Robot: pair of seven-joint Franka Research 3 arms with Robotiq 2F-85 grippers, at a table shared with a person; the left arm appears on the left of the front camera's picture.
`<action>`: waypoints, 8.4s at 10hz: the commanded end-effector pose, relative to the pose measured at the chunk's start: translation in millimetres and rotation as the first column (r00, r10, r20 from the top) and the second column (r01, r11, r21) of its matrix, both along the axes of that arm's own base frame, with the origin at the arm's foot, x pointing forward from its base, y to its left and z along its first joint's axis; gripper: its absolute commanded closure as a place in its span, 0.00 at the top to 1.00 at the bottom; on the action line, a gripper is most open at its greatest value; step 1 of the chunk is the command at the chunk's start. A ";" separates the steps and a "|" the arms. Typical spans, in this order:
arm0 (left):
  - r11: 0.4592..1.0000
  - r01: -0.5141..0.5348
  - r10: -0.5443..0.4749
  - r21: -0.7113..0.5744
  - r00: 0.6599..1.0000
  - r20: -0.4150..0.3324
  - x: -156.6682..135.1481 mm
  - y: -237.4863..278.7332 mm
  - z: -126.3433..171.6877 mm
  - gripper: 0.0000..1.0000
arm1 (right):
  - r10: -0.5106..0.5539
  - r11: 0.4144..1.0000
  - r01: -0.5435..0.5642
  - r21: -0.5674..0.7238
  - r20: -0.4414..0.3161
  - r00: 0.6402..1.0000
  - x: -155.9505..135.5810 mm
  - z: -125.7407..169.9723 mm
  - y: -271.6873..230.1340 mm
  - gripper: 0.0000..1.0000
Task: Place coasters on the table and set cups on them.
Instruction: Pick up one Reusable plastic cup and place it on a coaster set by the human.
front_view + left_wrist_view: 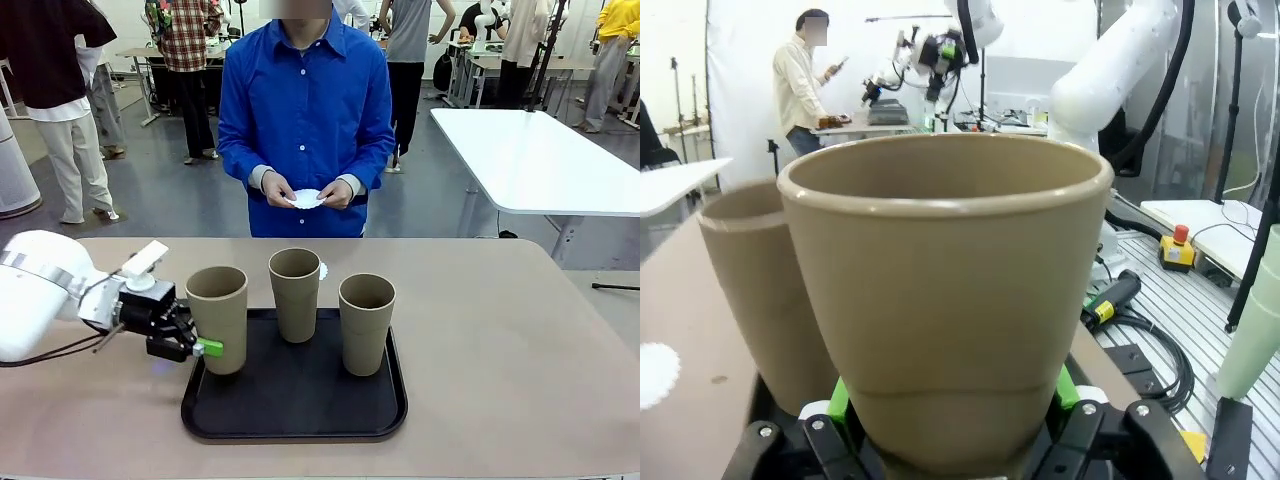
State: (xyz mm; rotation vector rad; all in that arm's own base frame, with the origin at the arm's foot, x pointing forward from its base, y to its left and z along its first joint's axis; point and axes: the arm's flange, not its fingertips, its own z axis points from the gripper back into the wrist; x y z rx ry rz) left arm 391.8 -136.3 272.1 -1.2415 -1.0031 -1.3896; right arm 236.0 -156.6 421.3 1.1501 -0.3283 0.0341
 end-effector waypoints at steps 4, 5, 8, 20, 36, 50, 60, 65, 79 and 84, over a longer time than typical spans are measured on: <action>0.989 -0.148 0.149 0.016 0.989 -0.009 0.0 11.4 120.0 0.24 | 0.000 1.000 0.000 0.013 0.016 1.000 0.8 0.8 -0.7 1.00; 0.988 -0.153 0.153 0.020 0.988 -0.014 -1.4 8.7 133.3 0.24 | 0.000 1.000 0.000 0.013 0.016 1.000 0.8 0.8 -0.7 1.00; 0.985 -0.170 0.169 0.018 0.984 0.057 -21.4 16.1 159.0 0.24 | 0.000 1.000 0.000 0.013 0.016 1.000 0.8 0.8 -0.7 1.00; 0.988 -0.152 0.152 -0.013 0.988 0.003 196.5 -45.5 122.8 0.84 | 0.000 1.000 0.000 0.013 0.016 1.000 0.8 0.8 -0.7 1.00; 0.999 -0.023 0.022 -0.027 0.999 -0.025 237.0 -119.5 41.0 0.84 | 0.000 1.000 0.000 0.013 0.016 1.000 0.8 0.8 -0.7 1.00; 0.998 -0.006 0.005 -0.061 1.000 -0.017 276.1 -128.9 -27.1 0.84 | 0.000 1.000 0.000 0.013 0.016 1.000 0.8 0.8 -0.7 1.00; 1.000 -0.018 0.018 0.007 1.000 -0.015 279.0 -134.3 -42.9 0.84 | 0.000 1.000 0.000 0.013 0.016 1.000 0.8 0.8 -0.7 1.00; 1.000 -0.023 0.023 -0.005 1.000 -0.001 282.1 -134.9 -46.8 0.84 | 0.000 1.000 0.000 0.013 0.016 1.000 0.8 0.8 -0.7 1.00; 1.000 0.030 -0.031 -0.005 0.999 -0.038 286.4 -132.6 -45.4 1.00 | 0.000 1.000 0.000 0.013 0.016 1.000 0.8 0.8 -0.7 1.00; 0.999 0.051 -0.051 0.006 0.998 -0.035 289.7 -129.4 -45.5 1.00 | 0.000 1.000 0.000 0.013 0.016 1.000 0.8 0.8 -0.7 1.00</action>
